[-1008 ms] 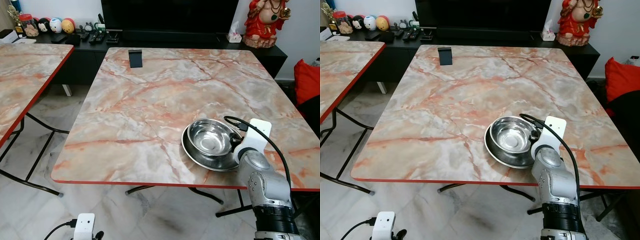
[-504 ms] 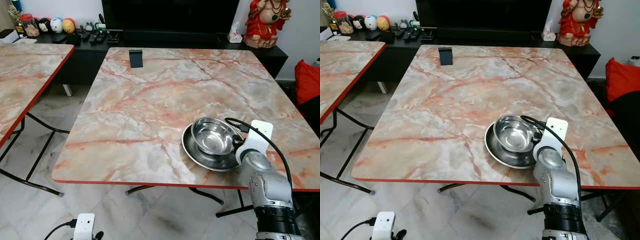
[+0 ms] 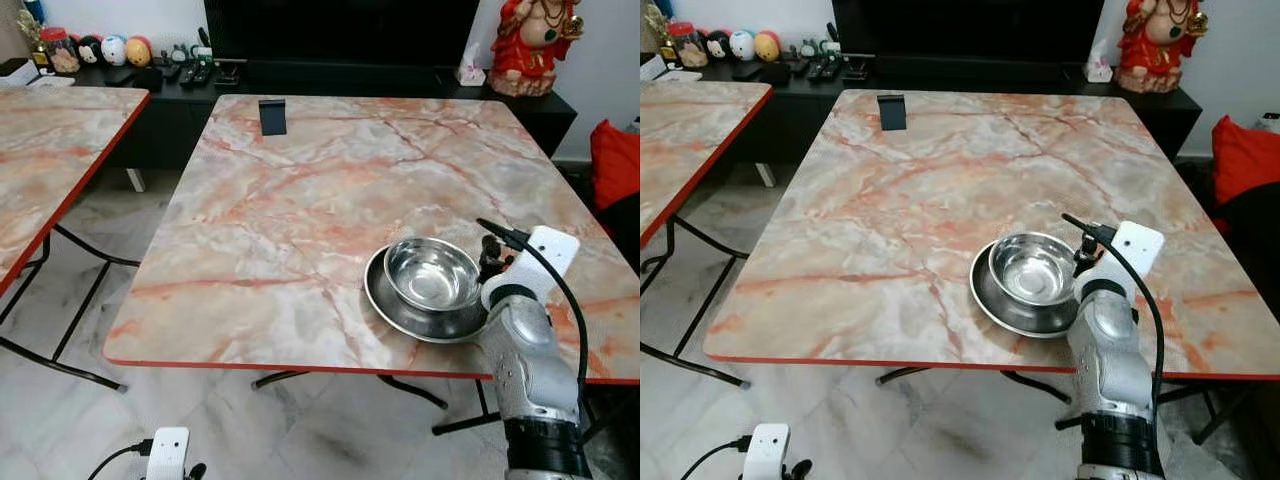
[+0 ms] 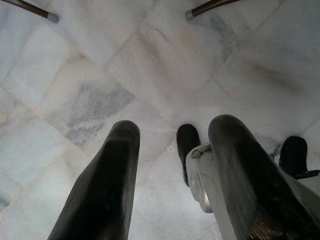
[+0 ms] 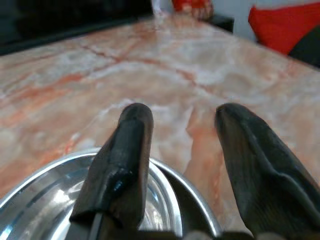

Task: Setting the table

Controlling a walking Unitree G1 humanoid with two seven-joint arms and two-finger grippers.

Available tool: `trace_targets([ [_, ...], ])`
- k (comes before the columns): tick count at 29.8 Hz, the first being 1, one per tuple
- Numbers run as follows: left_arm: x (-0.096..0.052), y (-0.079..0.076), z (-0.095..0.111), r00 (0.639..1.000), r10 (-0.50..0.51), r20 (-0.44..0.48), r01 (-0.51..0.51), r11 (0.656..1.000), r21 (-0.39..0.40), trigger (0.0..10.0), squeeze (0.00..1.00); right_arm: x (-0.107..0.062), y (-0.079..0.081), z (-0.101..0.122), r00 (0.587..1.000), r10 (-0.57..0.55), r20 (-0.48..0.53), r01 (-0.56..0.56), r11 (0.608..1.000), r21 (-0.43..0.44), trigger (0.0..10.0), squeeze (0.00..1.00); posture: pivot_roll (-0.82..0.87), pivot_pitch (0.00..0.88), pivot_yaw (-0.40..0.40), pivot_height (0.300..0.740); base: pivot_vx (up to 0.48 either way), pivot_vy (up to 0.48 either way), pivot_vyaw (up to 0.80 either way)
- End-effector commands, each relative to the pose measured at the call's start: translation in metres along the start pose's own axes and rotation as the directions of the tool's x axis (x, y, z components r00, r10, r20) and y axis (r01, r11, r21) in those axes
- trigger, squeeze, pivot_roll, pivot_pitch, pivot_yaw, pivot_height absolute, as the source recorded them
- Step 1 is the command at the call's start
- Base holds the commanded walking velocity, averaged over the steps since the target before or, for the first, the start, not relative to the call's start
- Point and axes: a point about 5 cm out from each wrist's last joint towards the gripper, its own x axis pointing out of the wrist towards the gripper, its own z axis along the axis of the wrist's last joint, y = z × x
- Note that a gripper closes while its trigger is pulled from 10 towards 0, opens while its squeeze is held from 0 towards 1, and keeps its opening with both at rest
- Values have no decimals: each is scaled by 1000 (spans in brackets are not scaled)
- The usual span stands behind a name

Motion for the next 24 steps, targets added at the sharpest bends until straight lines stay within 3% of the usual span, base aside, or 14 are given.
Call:
trace_targets([
  [1, -2, 4, -6, 1000, 18, -19, -18, 1000, 8, 10000, 0, -4, -2, 5, 997, 15, 76, -12, 999, -45, 10000, 0, -74, 0, -32, 740, 0, 0, 0],
  [7, -2, 7, -6, 1000, 24, -15, -23, 1000, 21, 10000, 0, -11, 6, -4, 988, 94, 119, -85, 993, -84, 10000, 0, -70, 0, -32, 740, 0, 0, 0],
  [14, -2, 5, -5, 1000, 20, -2, -19, 1000, 8, 10000, 0, -6, 15, -1, 972, 149, 183, -130, 985, -111, 10000, 0, -62, 0, -43, 740, 0, 0, 0],
  [24, -2, 4, -6, 1000, 19, -8, -19, 1000, 6, 10000, 0, -4, 21, -8, 965, 191, 182, -169, 977, -129, 10000, 0, -58, 0, -47, 740, 0, 0, 0],
])
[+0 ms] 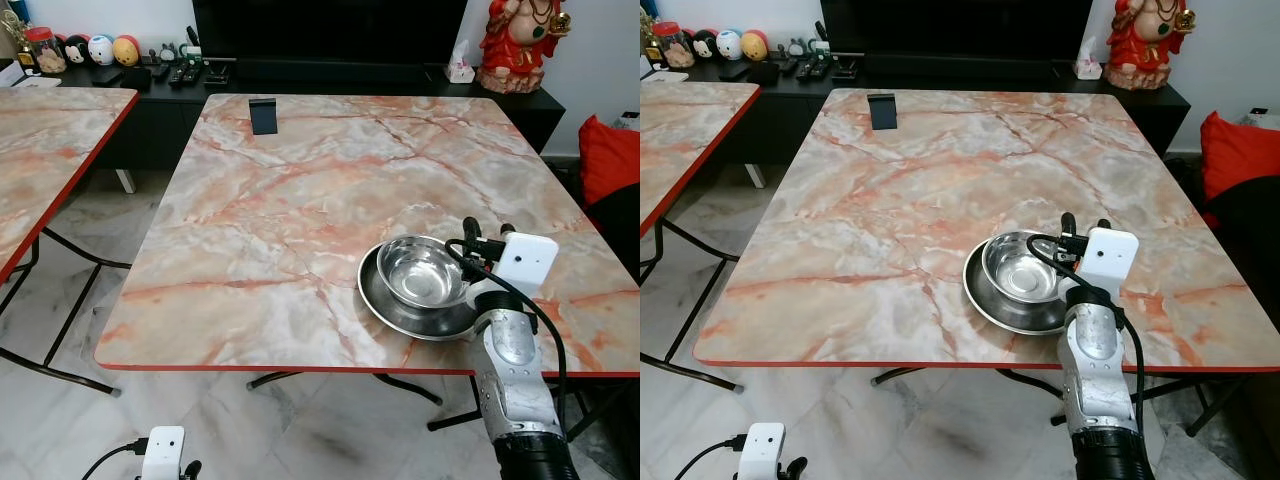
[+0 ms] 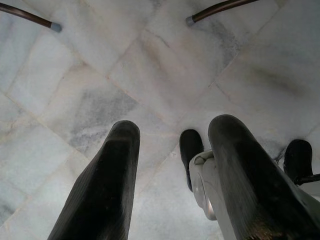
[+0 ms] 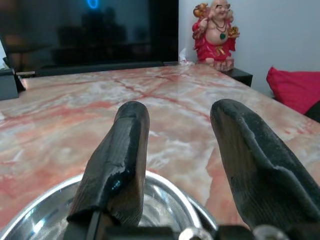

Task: Setting the table

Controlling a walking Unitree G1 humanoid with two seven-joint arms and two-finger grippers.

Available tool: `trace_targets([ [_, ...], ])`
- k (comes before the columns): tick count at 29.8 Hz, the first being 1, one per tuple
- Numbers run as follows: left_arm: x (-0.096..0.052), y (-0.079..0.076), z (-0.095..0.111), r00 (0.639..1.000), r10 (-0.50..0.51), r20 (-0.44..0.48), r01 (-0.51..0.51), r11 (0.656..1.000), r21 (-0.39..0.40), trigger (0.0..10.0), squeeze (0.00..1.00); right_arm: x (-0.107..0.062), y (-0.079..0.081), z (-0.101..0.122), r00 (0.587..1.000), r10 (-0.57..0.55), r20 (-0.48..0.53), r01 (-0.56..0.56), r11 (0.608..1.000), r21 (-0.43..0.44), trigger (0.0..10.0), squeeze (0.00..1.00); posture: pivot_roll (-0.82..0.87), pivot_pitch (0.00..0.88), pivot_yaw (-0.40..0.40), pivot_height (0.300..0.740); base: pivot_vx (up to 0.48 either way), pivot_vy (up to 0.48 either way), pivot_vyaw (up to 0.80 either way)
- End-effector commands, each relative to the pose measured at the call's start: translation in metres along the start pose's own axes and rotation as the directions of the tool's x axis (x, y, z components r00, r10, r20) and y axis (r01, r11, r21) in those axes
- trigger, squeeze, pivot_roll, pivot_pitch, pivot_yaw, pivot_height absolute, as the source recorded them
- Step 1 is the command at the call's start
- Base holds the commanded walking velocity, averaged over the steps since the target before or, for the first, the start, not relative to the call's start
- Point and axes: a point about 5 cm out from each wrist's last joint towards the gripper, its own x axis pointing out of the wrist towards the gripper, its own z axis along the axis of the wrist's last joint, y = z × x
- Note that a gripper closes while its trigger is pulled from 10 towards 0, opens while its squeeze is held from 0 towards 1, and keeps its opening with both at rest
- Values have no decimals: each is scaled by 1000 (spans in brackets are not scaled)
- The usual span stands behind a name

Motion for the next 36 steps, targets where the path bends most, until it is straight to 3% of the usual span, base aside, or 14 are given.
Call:
trace_targets([
  [1, -1, -1, -6, 1000, 3, -24, -3, 1000, 3, 10000, 0, 1, 2, 0, 1000, 19, 11, -19, 1000, -18, 10000, 0, -57, 0, -49, 740, 0, 0, 0],
  [14, 0, 0, -1, 1000, 21, -5, -21, 1000, -7, 10000, 0, 3, 2, 6, 997, 32, 68, -29, 999, -46, 10000, 0, -58, 0, -46, 740, 0, 0, 727],
  [36, 0, 8, 0, 999, 51, -4, -51, 999, -7, 10000, 0, 9, 14, 12, 988, 108, 110, -103, 993, -56, 10000, 0, -53, 0, -46, 740, 0, 0, 800],
])
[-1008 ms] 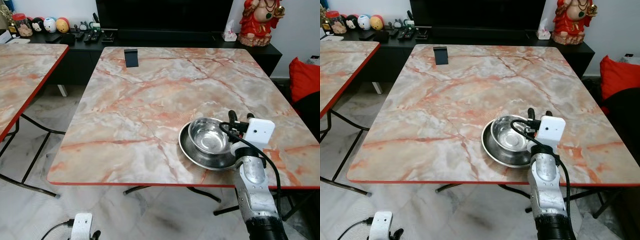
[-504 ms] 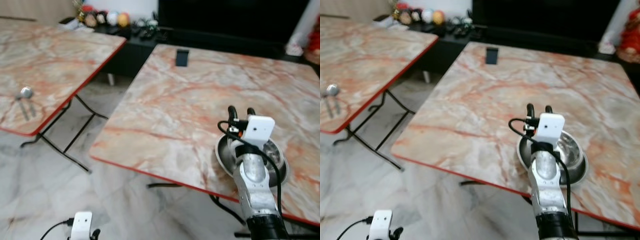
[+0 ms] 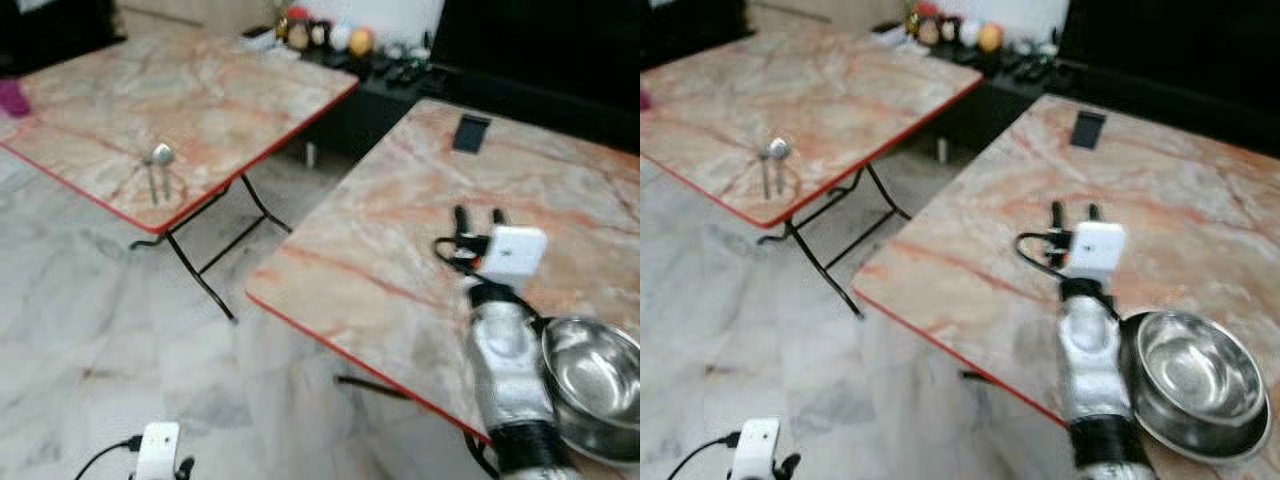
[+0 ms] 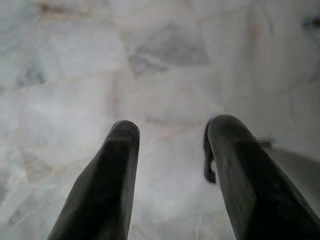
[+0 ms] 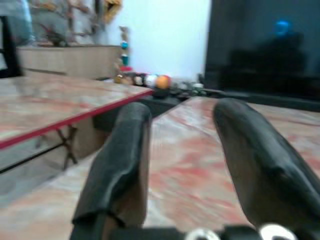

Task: Setting the table

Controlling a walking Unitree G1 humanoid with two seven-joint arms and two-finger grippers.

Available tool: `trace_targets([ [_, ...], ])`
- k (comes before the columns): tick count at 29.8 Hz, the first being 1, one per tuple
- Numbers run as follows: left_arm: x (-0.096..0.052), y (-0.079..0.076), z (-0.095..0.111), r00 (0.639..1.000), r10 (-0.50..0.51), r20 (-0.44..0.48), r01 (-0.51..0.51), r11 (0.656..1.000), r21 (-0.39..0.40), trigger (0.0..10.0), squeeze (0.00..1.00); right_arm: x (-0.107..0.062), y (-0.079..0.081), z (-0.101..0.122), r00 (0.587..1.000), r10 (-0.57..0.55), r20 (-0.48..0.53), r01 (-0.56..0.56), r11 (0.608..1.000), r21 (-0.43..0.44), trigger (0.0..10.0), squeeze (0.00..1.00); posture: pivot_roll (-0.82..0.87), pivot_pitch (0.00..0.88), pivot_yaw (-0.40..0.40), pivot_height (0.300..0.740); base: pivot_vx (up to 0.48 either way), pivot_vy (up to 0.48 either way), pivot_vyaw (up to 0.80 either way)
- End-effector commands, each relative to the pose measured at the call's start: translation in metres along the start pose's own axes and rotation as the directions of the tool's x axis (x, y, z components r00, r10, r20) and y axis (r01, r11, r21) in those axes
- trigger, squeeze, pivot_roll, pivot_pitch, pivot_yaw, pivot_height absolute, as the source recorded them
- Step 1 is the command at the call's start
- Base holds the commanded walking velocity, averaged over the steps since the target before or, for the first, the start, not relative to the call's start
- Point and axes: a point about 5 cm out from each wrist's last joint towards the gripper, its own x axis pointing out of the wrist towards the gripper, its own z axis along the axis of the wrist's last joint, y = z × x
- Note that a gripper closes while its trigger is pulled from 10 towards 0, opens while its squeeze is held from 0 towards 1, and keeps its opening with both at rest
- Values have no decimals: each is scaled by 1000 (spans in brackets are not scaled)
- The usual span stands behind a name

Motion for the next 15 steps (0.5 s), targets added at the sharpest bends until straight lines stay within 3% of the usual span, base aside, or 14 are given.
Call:
trace_targets([
  [1, -2, -2, -8, 1000, 1, -25, -1, 1000, -4, 10000, 0, 1, -7, 0, 1000, -10, 4, 10, 1000, -15, 10000, 0, -53, 0, -47, 740, 0, 0, 800],
  [15, -3, -1, -9, 1000, 13, -19, -13, 1000, -8, 10000, 0, 5, 4, 2, 998, 66, 16, -66, 998, 8, 10000, 0, -48, 0, -52, 740, 0, 0, 800],
])
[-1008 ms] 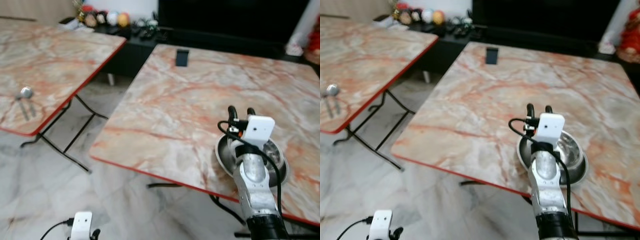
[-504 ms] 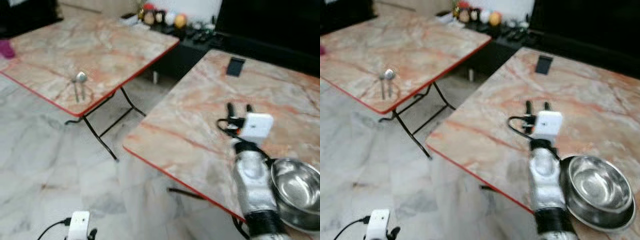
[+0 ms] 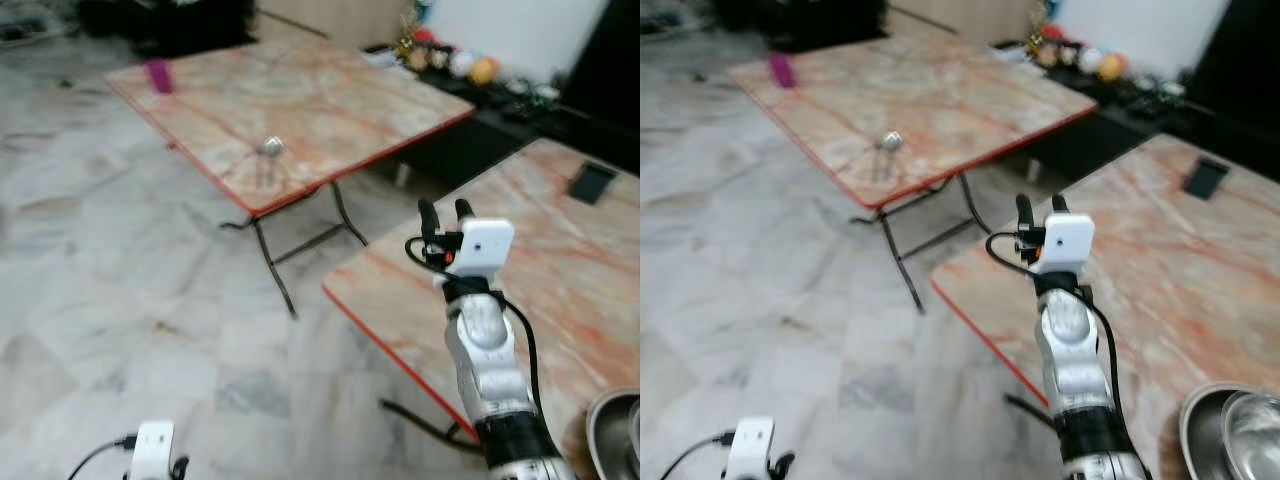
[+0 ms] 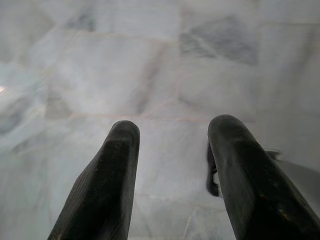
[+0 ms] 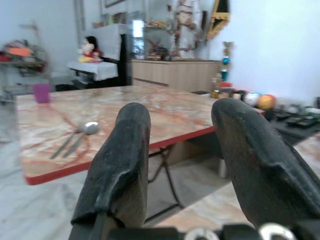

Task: Setting the table

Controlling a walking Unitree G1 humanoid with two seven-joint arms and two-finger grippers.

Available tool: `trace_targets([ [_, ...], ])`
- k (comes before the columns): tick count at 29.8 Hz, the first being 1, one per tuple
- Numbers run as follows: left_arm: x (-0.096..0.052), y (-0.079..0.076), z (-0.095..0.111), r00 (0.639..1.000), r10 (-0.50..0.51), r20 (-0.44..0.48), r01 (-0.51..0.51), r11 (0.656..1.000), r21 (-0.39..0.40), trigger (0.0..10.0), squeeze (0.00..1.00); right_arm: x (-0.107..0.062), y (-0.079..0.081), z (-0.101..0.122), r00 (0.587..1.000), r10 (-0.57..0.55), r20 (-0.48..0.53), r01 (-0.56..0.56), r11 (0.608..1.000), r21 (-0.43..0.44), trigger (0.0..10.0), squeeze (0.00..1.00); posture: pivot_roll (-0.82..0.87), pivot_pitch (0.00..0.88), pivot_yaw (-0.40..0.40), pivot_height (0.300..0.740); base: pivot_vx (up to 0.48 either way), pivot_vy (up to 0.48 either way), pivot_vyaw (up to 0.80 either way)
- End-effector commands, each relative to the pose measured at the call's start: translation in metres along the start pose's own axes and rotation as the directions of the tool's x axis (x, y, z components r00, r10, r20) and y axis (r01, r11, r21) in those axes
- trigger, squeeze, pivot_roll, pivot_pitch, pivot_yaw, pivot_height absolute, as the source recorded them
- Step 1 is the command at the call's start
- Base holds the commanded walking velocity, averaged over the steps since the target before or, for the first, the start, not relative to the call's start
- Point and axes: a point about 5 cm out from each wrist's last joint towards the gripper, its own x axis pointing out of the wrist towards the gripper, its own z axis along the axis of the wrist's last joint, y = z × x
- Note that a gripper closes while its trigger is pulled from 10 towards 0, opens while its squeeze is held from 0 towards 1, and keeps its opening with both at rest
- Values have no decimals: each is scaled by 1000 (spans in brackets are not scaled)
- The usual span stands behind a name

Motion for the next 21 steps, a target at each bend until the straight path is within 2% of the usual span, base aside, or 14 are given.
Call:
trace_targets([
  [1, -2, -3, -9, 1000, 0, -28, 0, 1000, -3, 10000, 0, -2, -8, -4, 1000, -21, -17, 21, 1000, 3, 10000, 0, -48, 0, -52, 740, 0, 0, 800],
  [21, -2, -3, -9, 1000, 8, -26, -8, 1000, 3, 10000, 0, 2, 0, -5, 999, 33, -16, -32, 999, 22, 10000, 0, -44, 0, -56, 740, 0, 0, 800],
])
